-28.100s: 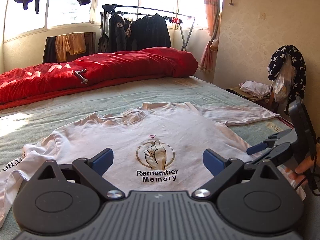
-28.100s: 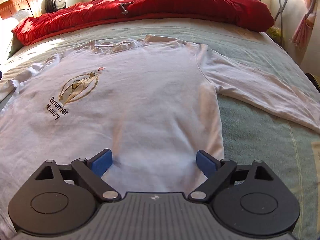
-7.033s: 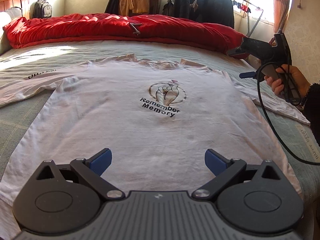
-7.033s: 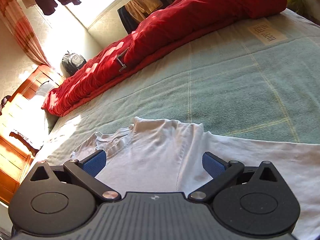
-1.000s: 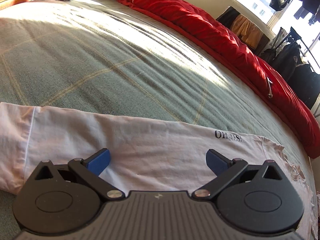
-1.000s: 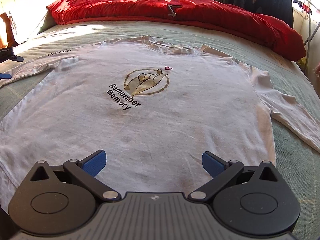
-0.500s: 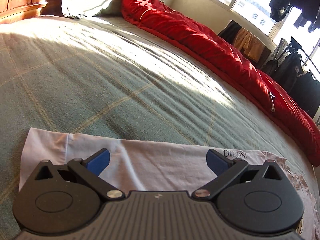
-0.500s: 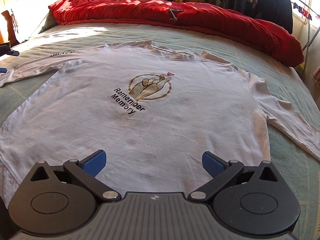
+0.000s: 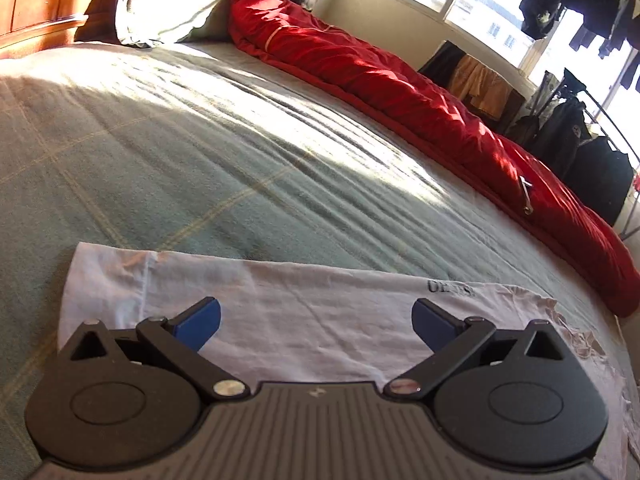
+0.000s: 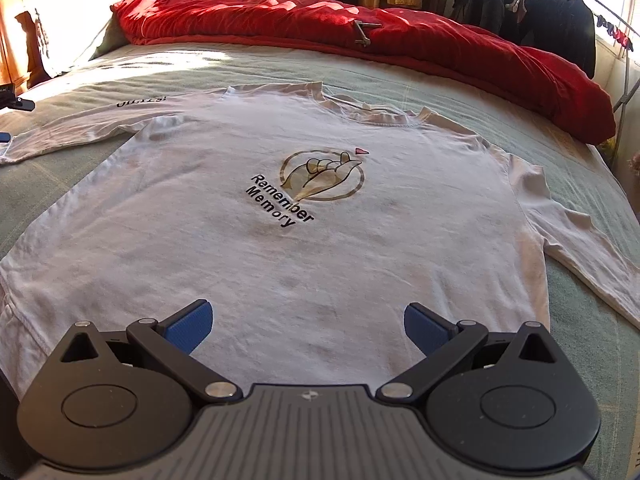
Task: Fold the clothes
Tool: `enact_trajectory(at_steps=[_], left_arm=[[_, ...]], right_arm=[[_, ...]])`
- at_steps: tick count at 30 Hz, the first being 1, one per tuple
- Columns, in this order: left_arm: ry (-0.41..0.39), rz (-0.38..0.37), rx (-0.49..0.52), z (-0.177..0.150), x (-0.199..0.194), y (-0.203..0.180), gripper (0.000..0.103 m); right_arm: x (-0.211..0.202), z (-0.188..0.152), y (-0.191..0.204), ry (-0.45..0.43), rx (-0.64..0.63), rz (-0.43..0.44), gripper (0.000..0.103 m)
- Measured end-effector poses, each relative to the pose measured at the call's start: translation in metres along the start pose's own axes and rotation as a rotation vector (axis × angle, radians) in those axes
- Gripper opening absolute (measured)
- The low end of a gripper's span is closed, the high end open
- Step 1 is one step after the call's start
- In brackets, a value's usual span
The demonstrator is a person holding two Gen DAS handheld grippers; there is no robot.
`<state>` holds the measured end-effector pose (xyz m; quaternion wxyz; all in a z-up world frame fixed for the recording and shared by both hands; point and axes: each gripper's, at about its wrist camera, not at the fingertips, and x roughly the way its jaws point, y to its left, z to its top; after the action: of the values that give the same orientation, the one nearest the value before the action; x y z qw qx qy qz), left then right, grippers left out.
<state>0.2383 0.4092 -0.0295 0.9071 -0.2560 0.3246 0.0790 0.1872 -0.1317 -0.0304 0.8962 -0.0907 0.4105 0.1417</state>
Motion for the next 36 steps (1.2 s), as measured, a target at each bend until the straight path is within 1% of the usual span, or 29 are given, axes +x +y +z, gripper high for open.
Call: enact_trajectory(at_steps=[3,7,10,12,15,17,19,22,24,27,28,31,32,34,36], left_arm=[[0.062,-0.145,0.057,-0.006,0.019,-0.051,0.101],[0.168,-0.303,0.087,-0.018,0.062,-0.115,0.101],[0.222,-0.368,0.09,-0.03,0.094,-0.149,0.101],[0.243,-0.367,0.082,-0.036,0.112,-0.158,0.101],[0.267,-0.335,0.044,-0.043,0.124,-0.152,0.101],[0.259,-0.351,0.031,-0.047,0.115,-0.143,0.101],[0.261,-0.328,0.05,-0.048,0.1,-0.137,0.101],[0.235,-0.26,0.095,-0.045,0.078,-0.131,0.101],[0.208,-0.251,0.114,-0.039,0.067,-0.129,0.101],[0.196,-0.247,0.098,-0.035,0.064,-0.125,0.101],[0.204,-0.235,0.095,-0.036,0.067,-0.124,0.101],[0.27,-0.19,0.063,-0.043,0.08,-0.12,0.101],[0.269,-0.193,0.07,-0.046,0.078,-0.122,0.101],[0.264,-0.229,0.088,-0.05,0.066,-0.132,0.101],[0.261,-0.304,0.1,-0.053,0.053,-0.145,0.101]], right_arm=[[0.004,0.001,0.004,0.011,0.002,0.014,0.103],[0.001,-0.001,0.015,0.006,-0.041,0.032,0.103],[-0.001,-0.003,0.014,0.012,-0.041,0.028,0.103],[0.0,-0.004,0.01,0.016,-0.031,0.024,0.103],[0.0,-0.006,0.004,0.018,-0.022,0.022,0.103],[0.002,-0.008,0.0,0.019,-0.011,0.026,0.103],[0.006,-0.009,-0.004,0.027,0.004,0.029,0.103],[0.013,-0.011,-0.007,0.039,0.026,0.037,0.103],[0.014,-0.01,-0.007,0.04,0.031,0.046,0.103],[0.009,-0.009,-0.003,0.028,0.02,0.054,0.103],[0.007,-0.009,-0.001,0.023,0.014,0.055,0.103],[-0.004,-0.008,-0.002,0.005,0.004,0.046,0.103],[-0.007,-0.009,-0.004,-0.001,0.006,0.04,0.103],[-0.012,-0.01,-0.008,-0.007,0.019,0.032,0.103],[-0.014,-0.011,-0.013,-0.01,0.034,0.024,0.103]])
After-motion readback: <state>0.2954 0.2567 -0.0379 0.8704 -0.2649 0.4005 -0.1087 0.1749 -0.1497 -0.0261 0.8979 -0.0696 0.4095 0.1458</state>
